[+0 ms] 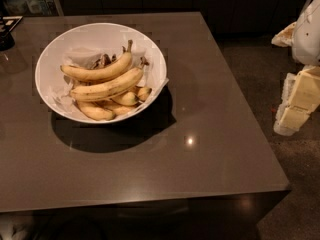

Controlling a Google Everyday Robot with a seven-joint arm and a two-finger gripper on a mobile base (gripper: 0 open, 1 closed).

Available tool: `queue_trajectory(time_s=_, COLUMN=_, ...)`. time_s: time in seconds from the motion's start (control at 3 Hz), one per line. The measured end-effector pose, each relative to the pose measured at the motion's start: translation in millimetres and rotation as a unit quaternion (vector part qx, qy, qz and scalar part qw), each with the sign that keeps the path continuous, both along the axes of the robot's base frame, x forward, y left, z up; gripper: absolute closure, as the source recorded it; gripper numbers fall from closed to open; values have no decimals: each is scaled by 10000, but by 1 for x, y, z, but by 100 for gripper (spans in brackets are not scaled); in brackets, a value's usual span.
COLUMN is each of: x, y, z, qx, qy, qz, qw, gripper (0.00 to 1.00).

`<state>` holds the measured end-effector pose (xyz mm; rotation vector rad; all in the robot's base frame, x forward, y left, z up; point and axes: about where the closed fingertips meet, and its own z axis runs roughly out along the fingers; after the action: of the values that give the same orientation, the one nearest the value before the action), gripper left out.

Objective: Pick banana from white bowl

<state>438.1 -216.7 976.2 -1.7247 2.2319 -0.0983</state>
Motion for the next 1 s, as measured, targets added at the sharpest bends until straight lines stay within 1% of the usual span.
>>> queue_trajectory(time_s=0.33, x=0, y=0, z=0, qx=0, qy=0, qz=0, qw=10000, gripper=0)
queue_trajectory(time_s=0.67, x=1, y=3, z=3, qx=-69, qy=-109, qz=24, qw=9999, gripper=0)
queue_trajectory(time_s=1.0, x=4, y=32, z=6, qx=-438, qy=-135, qz=349, qw=9983, gripper=0)
